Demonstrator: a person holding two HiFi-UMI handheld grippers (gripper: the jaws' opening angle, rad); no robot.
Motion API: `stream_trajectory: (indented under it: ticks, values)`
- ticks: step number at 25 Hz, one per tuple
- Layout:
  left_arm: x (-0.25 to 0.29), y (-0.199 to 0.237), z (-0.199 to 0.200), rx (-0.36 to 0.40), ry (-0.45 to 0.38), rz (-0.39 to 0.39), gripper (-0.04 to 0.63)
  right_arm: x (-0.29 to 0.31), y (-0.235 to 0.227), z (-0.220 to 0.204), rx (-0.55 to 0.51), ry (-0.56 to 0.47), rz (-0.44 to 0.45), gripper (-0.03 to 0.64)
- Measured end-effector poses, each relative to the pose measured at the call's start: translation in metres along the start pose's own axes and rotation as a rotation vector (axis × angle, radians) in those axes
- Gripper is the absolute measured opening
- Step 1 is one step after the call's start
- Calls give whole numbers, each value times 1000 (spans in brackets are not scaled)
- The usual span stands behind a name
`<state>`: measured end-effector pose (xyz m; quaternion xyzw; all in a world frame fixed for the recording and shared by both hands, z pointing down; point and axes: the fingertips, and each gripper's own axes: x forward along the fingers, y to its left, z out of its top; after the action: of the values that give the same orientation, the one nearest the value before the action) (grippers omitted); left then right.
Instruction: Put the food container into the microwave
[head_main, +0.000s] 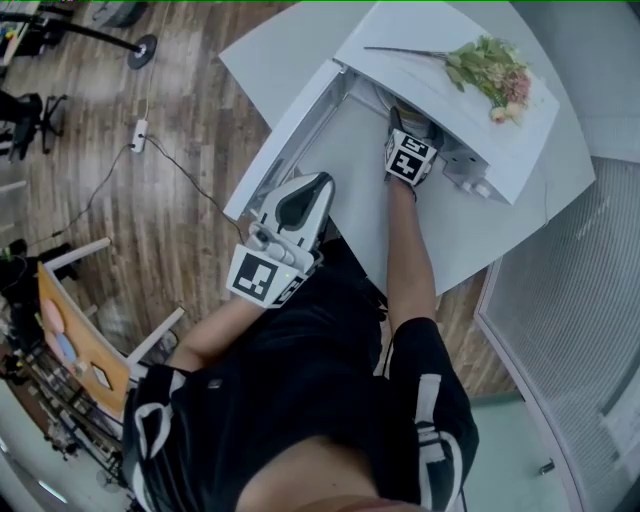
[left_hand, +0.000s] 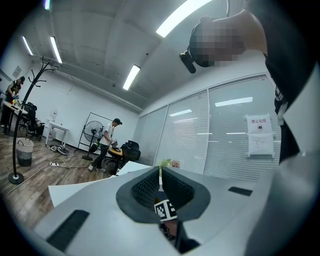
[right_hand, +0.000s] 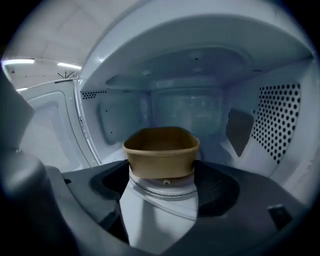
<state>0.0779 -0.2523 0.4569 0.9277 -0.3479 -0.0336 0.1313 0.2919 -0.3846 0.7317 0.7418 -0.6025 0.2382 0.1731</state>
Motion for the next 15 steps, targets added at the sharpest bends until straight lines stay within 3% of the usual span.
stream_trajectory:
  ticks: [8,15]
  values:
    - [1,-2,-1,18,3,-1,34,16,4,-23,25,126,47,439]
    - [-25,-27,14,53,-33,23,34,-43,4,-25,44,74,66,448]
